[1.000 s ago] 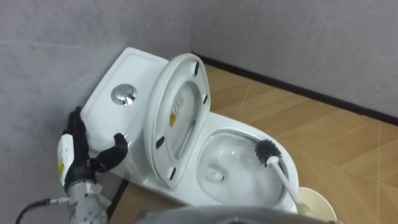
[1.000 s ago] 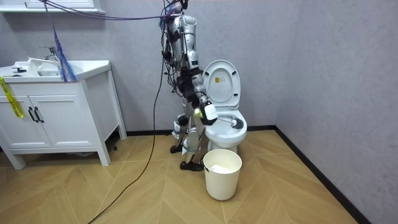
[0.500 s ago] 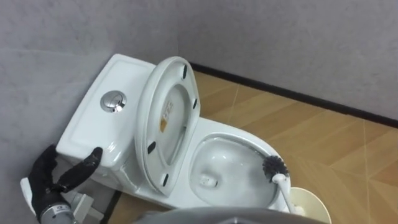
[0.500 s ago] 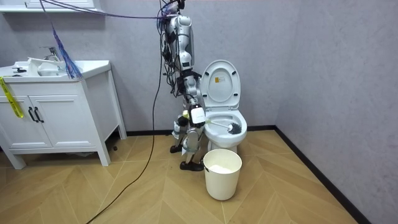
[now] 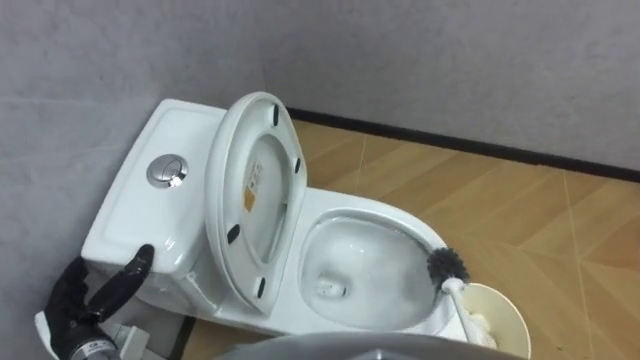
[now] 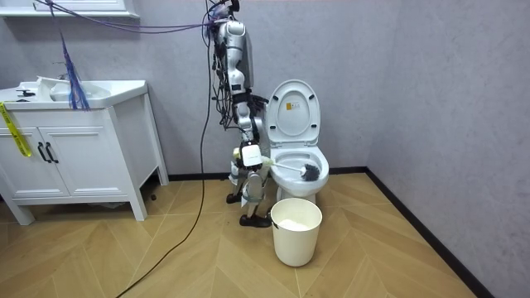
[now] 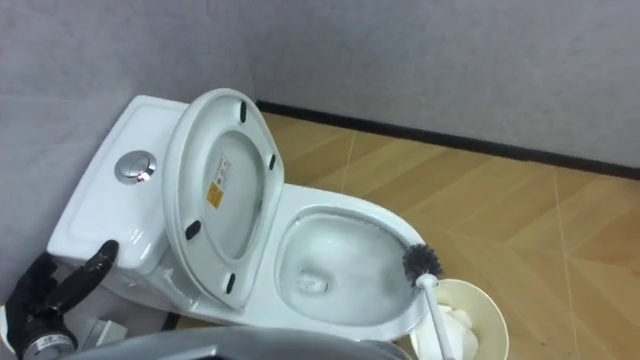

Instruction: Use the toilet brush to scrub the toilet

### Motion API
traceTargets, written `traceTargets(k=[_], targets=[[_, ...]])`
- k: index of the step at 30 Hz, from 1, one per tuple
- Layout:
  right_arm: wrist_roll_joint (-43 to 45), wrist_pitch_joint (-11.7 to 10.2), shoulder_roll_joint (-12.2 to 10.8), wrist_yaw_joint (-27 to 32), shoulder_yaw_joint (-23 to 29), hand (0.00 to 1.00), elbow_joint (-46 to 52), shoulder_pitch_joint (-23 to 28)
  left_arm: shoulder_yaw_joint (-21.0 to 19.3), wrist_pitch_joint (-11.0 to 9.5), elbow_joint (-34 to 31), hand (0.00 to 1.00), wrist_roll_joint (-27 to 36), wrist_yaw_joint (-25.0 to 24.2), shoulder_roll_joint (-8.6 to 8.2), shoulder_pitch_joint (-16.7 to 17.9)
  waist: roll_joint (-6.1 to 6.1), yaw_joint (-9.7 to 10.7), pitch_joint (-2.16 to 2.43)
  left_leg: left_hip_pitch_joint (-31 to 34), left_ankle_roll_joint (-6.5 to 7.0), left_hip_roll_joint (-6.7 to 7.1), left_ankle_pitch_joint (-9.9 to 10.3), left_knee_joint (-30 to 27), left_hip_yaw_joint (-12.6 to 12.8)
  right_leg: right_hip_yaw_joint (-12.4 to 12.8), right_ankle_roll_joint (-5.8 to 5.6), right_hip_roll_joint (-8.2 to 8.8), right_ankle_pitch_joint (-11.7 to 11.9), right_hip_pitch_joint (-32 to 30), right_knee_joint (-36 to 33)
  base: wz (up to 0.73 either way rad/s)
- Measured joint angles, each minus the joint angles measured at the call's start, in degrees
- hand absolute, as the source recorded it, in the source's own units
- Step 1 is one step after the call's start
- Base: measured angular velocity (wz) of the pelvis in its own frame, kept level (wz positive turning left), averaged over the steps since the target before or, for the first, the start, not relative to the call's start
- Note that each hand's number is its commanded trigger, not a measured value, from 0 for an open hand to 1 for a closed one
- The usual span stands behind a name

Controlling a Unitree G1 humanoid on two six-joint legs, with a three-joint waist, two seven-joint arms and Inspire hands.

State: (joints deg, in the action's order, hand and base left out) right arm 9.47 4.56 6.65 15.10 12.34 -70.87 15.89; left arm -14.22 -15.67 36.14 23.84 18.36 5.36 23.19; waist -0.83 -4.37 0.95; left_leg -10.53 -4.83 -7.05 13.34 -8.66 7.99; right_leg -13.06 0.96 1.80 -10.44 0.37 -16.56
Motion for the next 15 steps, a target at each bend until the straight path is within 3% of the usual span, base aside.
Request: traceTargets(k=[4,7,11,13,15], targets=[[-2.80,-0.44,0.14,7.50,7.37,1.00,2.49,0.30,-1.89,0.00,0.93,0.00,2.24,-1.55,-0.30,0.09,0.03,0.41,0.02,0.72,0.00,0.01,-0.01,-0.07,1.52,2.17,0.37,-0.62,0.91,-1.84,-0.07,-0.27],[-4.28,-1.61,0.28,12.48,9.70,1.00,5.15,0.99,-3.32,-0.01,2.17,0.00,3.07,-2.80,-0.36,-0.01,0.14,1.44,0.06,1.25,0.00,0.33,-0.01,-0.15,1.56,3.48,0.49,-0.90,1.49,-2.82,-0.03,-0.17],[-6.23,-2.49,0.07,17.44,10.07,1.00,11.46,2.42,-3.94,-0.03,4.20,0.00,5.52,-4.81,-0.12,-0.08,0.53,3.03,0.07,2.18,0.17,0.78,0.07,-0.93,1.49,5.80,0.72,-1.46,1.82,-4.02,-0.06,-0.18],[-7.25,-4.24,-0.02,20.62,9.67,1.00,15.76,3.69,-4.23,-0.12,4.86,0.00,6.01,-5.47,0.06,-0.10,0.58,3.76,0.10,3.14,0.28,0.87,0.10,-1.09,1.90,7.92,0.51,-1.96,2.12,-5.24,-0.08,-0.14],[-7.56,-4.76,-0.02,23.40,9.31,1.00,18.62,4.27,-4.16,-0.38,5.78,0.00,6.92,-6.13,0.24,-0.10,0.77,4.20,0.09,3.40,0.29,0.89,0.09,-1.18,2.80,8.44,0.32,-1.94,2.25,-5.72,-0.09,-0.11]])
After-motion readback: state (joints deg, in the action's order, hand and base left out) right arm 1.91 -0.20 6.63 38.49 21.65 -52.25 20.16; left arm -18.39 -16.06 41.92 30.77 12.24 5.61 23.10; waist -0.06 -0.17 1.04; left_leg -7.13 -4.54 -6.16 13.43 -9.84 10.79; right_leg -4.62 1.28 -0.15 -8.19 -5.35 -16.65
